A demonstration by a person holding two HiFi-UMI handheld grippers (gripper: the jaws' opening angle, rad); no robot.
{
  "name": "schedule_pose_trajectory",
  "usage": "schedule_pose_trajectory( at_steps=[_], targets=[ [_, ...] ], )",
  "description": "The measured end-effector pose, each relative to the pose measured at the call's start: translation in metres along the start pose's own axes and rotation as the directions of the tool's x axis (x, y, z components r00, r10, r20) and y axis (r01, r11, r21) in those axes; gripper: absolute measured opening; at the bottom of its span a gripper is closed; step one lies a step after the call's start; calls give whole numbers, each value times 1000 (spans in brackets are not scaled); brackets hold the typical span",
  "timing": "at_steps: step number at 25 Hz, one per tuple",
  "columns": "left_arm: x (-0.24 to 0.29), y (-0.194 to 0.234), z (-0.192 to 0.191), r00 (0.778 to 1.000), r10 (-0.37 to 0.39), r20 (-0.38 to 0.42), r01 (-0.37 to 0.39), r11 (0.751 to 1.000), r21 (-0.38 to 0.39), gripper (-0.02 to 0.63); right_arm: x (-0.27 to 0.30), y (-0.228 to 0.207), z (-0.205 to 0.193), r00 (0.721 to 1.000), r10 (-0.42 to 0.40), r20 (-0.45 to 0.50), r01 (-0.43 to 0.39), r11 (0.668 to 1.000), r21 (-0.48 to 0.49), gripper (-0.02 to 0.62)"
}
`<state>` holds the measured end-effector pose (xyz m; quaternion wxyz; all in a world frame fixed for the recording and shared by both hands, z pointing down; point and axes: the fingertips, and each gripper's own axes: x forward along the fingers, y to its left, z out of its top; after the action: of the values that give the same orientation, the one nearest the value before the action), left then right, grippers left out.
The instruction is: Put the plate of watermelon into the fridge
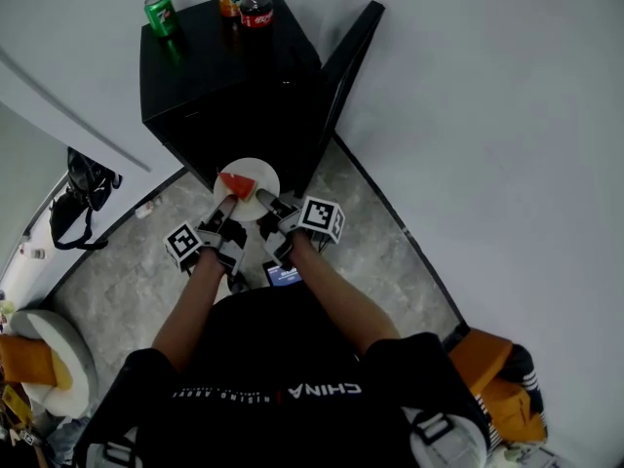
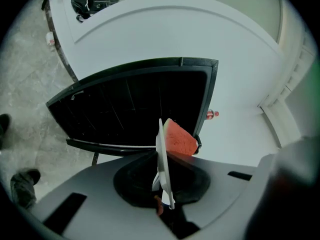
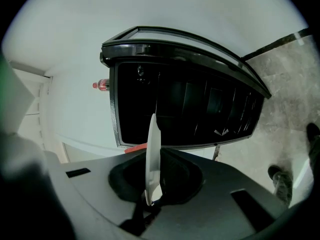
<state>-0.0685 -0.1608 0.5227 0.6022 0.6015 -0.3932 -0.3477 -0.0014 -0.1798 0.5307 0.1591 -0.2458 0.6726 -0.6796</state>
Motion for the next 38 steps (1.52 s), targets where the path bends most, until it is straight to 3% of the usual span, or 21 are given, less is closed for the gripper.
schedule_pose_trajectory(
  at_steps=[7,15,23,32,38],
  targets=[
    [6,1,13,1000,-1,-8,1,1000,-23,29,10,0,4,999,-23,31,24,999,-23,31],
    [8,-1,27,999,-18,51,21,998,-61,29,18,10,0,999,-25,-22,23,996,-88,31],
    [11,2,30,997,-10,70,13,999,-34,29,23,3,-6,999,-27,-42,27,1000,-13,31],
    [29,-1,35,999,-25,28,23,997,76,31,31,-7,9,1000,27,4,-27,993,116,31],
    [43,10,49,1000,5,18,-8,989,150,48,46,-20,28,999,27,17,-28,994,108,31]
  ],
)
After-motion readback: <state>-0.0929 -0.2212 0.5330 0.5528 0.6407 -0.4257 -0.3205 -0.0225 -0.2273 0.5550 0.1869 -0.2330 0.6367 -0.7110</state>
